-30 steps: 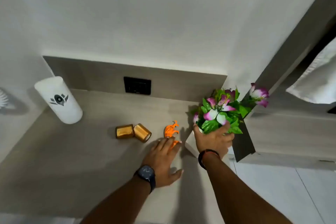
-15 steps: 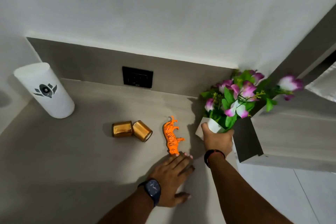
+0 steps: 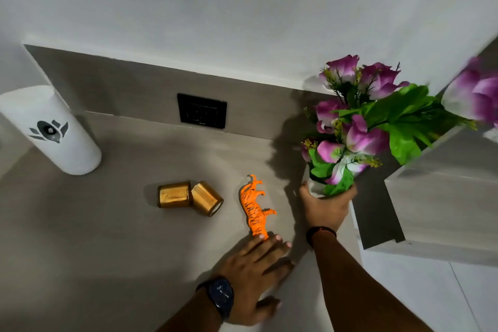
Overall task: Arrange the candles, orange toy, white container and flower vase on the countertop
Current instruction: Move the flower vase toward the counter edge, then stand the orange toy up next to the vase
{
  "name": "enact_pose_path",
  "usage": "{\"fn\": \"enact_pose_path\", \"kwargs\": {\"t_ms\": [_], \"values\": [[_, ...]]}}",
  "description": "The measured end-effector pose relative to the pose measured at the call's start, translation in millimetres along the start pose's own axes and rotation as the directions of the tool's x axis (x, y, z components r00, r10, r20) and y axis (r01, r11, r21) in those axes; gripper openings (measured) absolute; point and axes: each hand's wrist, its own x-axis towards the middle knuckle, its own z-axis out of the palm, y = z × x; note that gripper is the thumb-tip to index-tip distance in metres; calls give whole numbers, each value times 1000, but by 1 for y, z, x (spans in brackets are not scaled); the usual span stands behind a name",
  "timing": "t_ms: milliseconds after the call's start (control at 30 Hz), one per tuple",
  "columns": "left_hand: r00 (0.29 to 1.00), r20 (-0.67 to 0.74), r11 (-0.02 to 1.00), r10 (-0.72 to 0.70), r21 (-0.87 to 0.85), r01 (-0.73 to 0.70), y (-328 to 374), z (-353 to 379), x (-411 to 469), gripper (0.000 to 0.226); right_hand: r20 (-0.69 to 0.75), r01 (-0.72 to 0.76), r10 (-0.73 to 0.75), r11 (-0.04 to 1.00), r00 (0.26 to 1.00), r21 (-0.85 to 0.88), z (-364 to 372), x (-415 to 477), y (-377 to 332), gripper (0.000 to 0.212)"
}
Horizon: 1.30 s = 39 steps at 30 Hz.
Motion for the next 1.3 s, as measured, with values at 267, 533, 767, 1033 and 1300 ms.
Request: {"fn": "enact_pose_path", "kwargs": {"t_ms": [267, 533, 767, 1033, 1300], "values": [[999, -28, 1000, 24, -4, -24, 0, -1, -2, 78, 244, -160, 174, 984, 954, -77, -4, 2, 35, 81], [1000, -29, 1000, 6, 4, -6, 2, -3, -1, 77, 167, -2, 19, 995, 986, -97, -5, -12, 19, 92], [1000, -5, 1000, 13, 7, -13, 3, 0, -15, 59, -173, 194, -270, 913, 947, -358, -14, -77, -14, 61], [974, -143, 984, -173, -66, 166, -14, -2, -31, 55, 501, 443, -241, 831, 831, -337, 21, -85, -40, 41], [873, 2, 871, -488, -71, 487, -30, 2, -31, 97, 613, 441, -68, 756, 787, -483, 38, -83, -35, 41]]}}
